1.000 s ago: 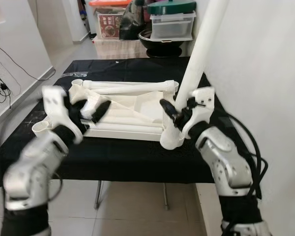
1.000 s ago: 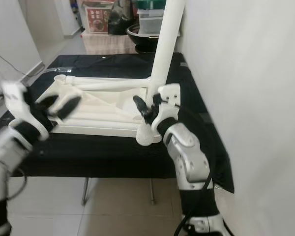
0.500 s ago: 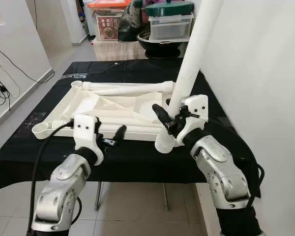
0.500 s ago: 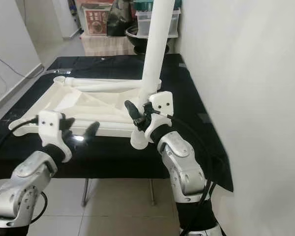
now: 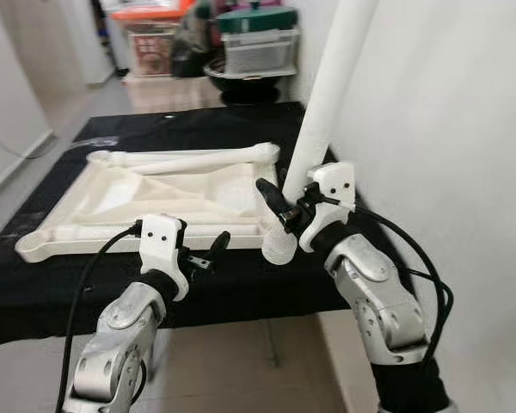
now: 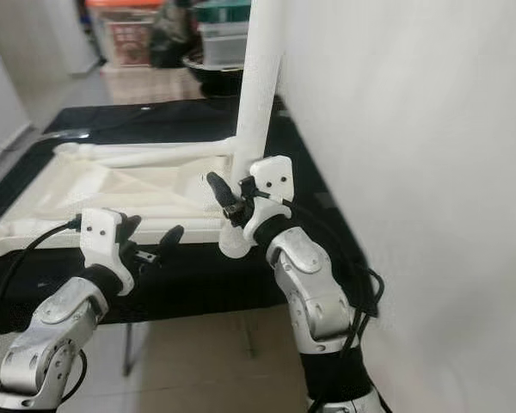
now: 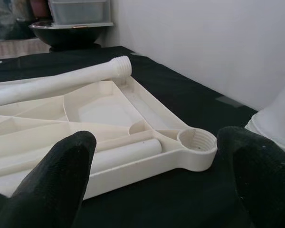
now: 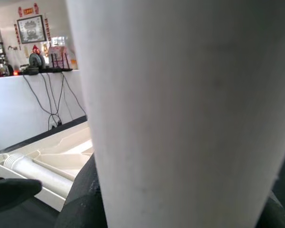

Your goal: Building children table

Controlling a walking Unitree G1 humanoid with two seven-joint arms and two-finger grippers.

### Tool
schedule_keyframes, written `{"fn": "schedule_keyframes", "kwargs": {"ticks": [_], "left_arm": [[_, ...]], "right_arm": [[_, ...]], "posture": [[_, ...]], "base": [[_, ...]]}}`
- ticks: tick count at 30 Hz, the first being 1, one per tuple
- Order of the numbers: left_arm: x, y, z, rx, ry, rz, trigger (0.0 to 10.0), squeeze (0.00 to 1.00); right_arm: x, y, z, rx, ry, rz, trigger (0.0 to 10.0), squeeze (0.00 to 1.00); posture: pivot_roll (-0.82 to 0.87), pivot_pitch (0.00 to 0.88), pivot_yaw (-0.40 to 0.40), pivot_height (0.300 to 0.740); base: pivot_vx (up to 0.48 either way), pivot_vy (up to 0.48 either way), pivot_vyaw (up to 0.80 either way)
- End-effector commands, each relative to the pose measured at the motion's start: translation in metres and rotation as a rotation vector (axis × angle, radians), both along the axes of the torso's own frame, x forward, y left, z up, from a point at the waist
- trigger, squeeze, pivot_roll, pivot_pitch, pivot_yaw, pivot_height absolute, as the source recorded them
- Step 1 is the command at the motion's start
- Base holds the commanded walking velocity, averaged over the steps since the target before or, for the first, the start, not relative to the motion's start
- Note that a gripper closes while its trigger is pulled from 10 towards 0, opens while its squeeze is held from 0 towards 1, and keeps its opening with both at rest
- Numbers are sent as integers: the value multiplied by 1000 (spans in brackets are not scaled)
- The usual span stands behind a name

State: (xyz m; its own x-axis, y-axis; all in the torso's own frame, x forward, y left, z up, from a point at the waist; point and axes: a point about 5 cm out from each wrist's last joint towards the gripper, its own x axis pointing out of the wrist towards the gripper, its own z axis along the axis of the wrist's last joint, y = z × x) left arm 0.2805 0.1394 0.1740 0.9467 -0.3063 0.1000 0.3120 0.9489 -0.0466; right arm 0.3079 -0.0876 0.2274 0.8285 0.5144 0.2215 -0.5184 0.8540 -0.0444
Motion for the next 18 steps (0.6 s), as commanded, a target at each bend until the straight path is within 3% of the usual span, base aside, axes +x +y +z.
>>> {"fn": "schedule_keyframes", "kwargs": {"ticks": [1,8,18], "left_arm": [[1,2,-3,6,1,23,10000,0],[2,2,-1,-5,-12,8,10000,0],[-1,-5,0,-3,-17,-36,10000,0]], "right_arm": [[-3,6,6,-18,-47,36,10000,0],[-3,5,12,62,-60,55,10000,0],[-4,6,14,69,-54,57,10000,0]], "posture": [[-141,0,13,740],[-136,0,21,740],[-106,0,22,740]], "base": [[398,0,781],[420,0,567],[417,0,0]]}}
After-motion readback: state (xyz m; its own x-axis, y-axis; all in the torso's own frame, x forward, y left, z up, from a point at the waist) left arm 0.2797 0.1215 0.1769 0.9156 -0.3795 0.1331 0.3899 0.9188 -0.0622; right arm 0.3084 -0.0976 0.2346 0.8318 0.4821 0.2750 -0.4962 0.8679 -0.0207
